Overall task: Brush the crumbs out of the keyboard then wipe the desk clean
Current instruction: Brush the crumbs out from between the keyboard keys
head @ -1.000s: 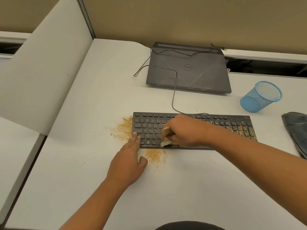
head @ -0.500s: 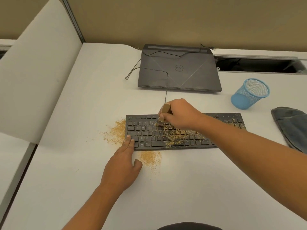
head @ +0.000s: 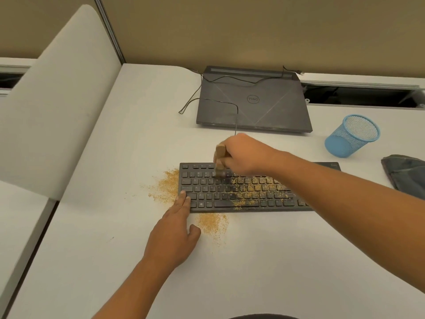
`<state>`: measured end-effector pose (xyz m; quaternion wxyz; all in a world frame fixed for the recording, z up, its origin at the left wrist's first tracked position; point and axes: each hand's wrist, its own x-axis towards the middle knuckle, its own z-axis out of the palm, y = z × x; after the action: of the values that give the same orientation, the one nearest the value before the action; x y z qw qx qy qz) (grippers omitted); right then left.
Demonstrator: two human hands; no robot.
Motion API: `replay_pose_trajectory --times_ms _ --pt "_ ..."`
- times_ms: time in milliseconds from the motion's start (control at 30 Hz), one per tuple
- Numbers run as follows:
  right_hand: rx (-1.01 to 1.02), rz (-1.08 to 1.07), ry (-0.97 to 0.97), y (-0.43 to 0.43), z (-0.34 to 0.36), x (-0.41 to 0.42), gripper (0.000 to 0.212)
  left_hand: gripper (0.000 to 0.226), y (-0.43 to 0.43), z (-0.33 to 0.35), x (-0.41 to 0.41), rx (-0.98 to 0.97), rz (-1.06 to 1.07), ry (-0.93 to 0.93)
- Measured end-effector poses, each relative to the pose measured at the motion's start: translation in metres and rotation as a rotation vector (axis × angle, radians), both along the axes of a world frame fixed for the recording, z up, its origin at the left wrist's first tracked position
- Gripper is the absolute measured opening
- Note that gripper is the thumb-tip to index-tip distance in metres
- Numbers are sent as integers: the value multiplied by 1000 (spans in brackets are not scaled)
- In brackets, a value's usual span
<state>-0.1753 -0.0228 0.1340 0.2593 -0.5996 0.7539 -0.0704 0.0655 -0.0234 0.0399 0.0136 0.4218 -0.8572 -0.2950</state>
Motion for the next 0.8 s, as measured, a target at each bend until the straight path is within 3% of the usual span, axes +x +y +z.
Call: replay_pose_trajectory --times_ms 67,233,400,567,700,800 --pt "-79 -49 -36 -2 -2 1 12 69 0 -1 0 5 7 7" --pt "116 98 -25 3 -8 2 11 69 0 -1 1 -3 3 6" --pt "-69 61 -97 1 -1 13 14 69 0 -1 0 -4 -4 9" --pt "149 191 24 5 0 20 9 68 -1 0 0 -9 -14 0" --pt "-15 60 -27 4 4 13 9 69 -1 -1 0 -5 -12 -10" --pt "126 103 -1 8 -2 12 12 70 0 -1 0 -3 -11 -13"
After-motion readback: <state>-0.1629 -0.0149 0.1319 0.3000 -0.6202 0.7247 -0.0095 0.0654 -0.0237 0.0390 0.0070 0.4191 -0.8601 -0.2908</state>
